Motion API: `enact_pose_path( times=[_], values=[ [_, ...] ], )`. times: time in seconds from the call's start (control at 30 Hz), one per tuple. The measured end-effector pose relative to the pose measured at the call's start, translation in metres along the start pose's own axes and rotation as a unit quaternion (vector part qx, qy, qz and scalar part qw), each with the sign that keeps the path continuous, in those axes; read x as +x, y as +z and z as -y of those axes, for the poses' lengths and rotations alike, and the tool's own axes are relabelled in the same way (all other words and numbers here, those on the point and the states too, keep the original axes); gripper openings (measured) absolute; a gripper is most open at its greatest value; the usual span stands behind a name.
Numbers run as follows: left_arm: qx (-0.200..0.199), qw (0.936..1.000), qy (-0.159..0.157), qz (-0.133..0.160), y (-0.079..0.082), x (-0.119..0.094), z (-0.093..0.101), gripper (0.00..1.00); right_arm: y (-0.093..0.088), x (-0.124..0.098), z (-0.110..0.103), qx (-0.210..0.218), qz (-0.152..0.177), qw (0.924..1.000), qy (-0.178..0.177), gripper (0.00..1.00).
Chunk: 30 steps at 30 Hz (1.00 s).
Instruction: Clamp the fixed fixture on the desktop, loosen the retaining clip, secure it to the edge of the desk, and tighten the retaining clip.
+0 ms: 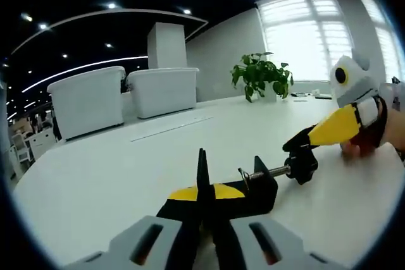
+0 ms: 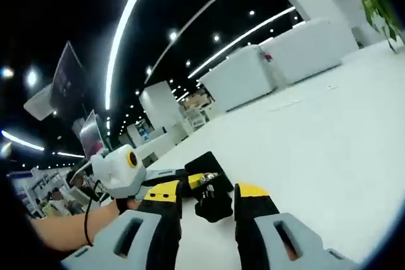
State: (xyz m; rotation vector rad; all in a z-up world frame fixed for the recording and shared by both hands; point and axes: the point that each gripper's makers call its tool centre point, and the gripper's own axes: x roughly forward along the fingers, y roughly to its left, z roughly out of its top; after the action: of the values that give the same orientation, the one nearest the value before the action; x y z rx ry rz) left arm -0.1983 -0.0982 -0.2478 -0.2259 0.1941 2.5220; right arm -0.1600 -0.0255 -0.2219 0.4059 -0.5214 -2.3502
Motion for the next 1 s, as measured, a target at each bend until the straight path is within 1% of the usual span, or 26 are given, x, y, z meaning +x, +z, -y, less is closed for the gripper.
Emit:
enact_pose_path(
  times=[0.03,0.07,0.1,0.13,0.17,0.27,0.4,0.43,0.47,0.53,0.6,0.63,0.67,0.7,0.77,0.8,0.83,0.87,0.9,0.93,0.97,1.0],
  values=[
    [0.000,1.0000,0.000,0.000,0.000,0.000,0.000,0.07,-0.001,0.001,0.003,-0.003,-0.003,0.9999,-0.010,0.31],
    [0.000,1.0000,0.000,0.000,0.000,0.000,0.000,0.07,-0.002,0.003,0.003,-0.003,-0.003,0.9999,-0.012,0.30],
    [0.000,1.0000,0.000,0.000,0.000,0.000,0.000,0.07,-0.004,0.006,0.003,-0.008,-0.010,0.9998,-0.018,0.28],
    [0.000,1.0000,0.000,0.000,0.000,0.000,0.000,0.07,-0.007,0.007,0.003,-0.011,-0.019,0.9996,-0.019,0.24],
    [0.000,1.0000,0.000,0.000,0.000,0.000,0.000,0.07,-0.013,0.009,0.001,-0.012,-0.037,0.9990,-0.021,0.22],
    [-0.001,1.0000,0.000,0.000,0.000,0.000,0.001,0.07,-0.010,0.011,0.003,-0.002,-0.031,0.9993,-0.022,0.21],
    [-0.001,1.0000,0.001,0.000,0.000,-0.001,0.001,0.06,-0.010,0.010,0.001,-0.013,-0.028,0.9993,-0.020,0.21],
    [-0.001,1.0000,0.001,0.000,0.000,-0.001,0.001,0.06,-0.010,0.010,0.002,-0.023,-0.024,0.9993,-0.019,0.21],
    [-0.001,1.0000,0.001,0.000,0.000,-0.001,0.001,0.06,-0.008,0.010,0.002,-0.046,-0.016,0.9987,-0.017,0.21],
    [-0.002,1.0000,0.001,0.000,0.000,-0.001,0.002,0.06,-0.006,0.010,0.002,-0.075,-0.009,0.9970,-0.017,0.20],
    [-0.002,1.0000,0.001,0.000,0.000,-0.001,0.001,0.06,-0.004,0.009,0.001,-0.120,0.007,0.9927,-0.012,0.20],
    [-0.003,1.0000,0.000,-0.001,0.000,-0.001,0.002,0.06,-0.003,0.009,0.001,-0.134,0.009,0.9909,-0.014,0.20],
    [-0.004,1.0000,0.000,-0.001,0.000,-0.001,0.003,0.06,-0.002,0.008,0.000,-0.158,0.016,0.9873,-0.012,0.20],
    [-0.004,1.0000,-0.001,-0.001,0.000,-0.001,0.003,0.06,-0.002,0.010,0.001,-0.199,0.022,0.9796,-0.008,0.20],
    [-0.004,1.0000,-0.003,-0.001,0.000,-0.001,0.004,0.06,0.000,0.010,-0.002,-0.237,0.029,0.9711,-0.009,0.20],
    [-0.005,1.0000,-0.004,-0.001,0.000,-0.001,0.004,0.06,0.001,0.009,-0.004,-0.259,0.031,0.9653,-0.013,0.19],
    [-0.006,1.0000,-0.004,-0.001,0.000,-0.001,0.004,0.06,0.002,0.009,-0.005,-0.292,0.037,0.9555,-0.016,0.19],
    [-0.005,1.0000,-0.004,-0.001,0.000,-0.001,0.004,0.06,0.003,0.009,-0.005,-0.326,0.039,0.9444,-0.024,0.19],
    [-0.006,1.0000,-0.004,-0.001,0.000,-0.001,0.004,0.06,0.003,0.010,-0.009,-0.359,0.042,0.9321,-0.025,0.19],
    [-0.006,1.0000,-0.003,-0.001,0.000,-0.001,0.003,0.06,0.003,0.010,-0.011,-0.386,0.043,0.9210,-0.031,0.19],
    [-0.006,1.0000,-0.002,-0.001,-0.001,-0.001,0.003,0.06,-0.001,0.007,-0.016,-0.413,0.043,0.9093,-0.032,0.19],
    [-0.007,1.0000,-0.002,-0.001,-0.001,-0.001,0.002,0.06,-0.002,0.007,-0.017,-0.434,0.044,0.8993,-0.036,0.19]
  ],
)
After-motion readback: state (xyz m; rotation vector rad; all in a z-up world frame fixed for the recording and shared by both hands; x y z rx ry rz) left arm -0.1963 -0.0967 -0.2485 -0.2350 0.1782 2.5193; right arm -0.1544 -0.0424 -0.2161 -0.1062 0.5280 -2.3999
